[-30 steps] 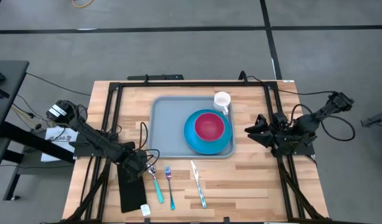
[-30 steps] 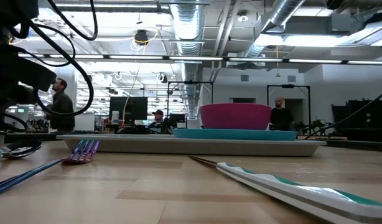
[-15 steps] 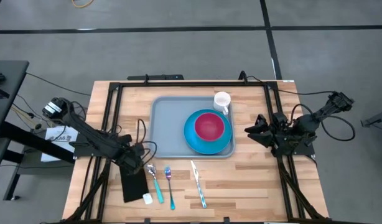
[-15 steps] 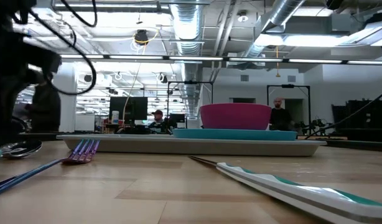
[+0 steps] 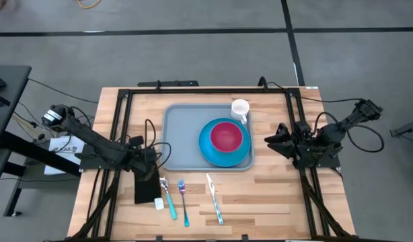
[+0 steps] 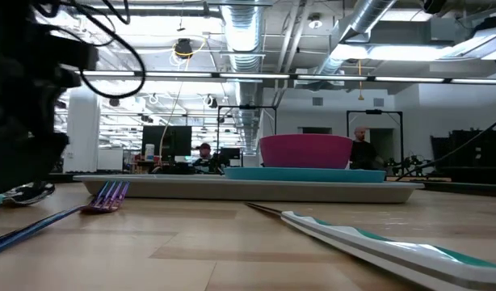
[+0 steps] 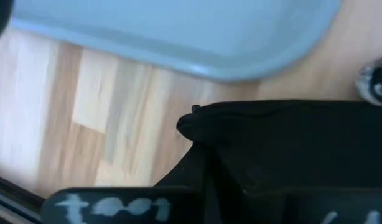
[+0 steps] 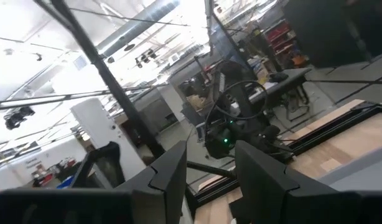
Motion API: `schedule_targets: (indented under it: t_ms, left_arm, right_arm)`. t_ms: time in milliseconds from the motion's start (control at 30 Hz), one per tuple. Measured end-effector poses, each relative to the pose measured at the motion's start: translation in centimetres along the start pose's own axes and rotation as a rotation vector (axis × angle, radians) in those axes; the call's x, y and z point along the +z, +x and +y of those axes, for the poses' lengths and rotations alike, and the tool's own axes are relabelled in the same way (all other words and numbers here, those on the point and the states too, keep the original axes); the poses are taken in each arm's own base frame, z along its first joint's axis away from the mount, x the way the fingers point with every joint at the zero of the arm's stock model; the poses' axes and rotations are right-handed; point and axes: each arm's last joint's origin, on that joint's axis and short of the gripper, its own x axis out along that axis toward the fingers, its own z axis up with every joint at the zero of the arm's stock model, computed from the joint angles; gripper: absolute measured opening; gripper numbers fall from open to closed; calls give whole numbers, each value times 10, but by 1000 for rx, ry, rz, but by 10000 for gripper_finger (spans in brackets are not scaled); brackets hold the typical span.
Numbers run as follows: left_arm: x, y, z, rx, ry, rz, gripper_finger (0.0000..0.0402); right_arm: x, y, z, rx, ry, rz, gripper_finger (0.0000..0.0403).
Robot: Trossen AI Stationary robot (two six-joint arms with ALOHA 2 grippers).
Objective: Set up tray
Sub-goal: Put the black napkin on the gray serving tray to the left side of the blue plate
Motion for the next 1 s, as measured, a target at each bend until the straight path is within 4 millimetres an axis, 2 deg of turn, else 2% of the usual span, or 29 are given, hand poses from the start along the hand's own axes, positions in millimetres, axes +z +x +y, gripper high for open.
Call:
schedule_targets:
  t_ms: [400, 567, 700, 1000]
  left_arm:
    - [29, 12, 22, 37, 87, -87, 0]
    - [38, 17, 35, 58, 48, -98, 0]
    - [51, 19, 41, 37, 35, -177, 0]
    - [77, 45, 52, 20, -16, -193, 0]
  right_arm:
    - [1, 0, -1, -25, 18, -14, 127]
    - [1, 0, -1, -39, 19, -21, 127]
    - [1, 0, -1, -46, 26, -25, 127]
    - [1, 0, -1, -49, 54, -28, 127]
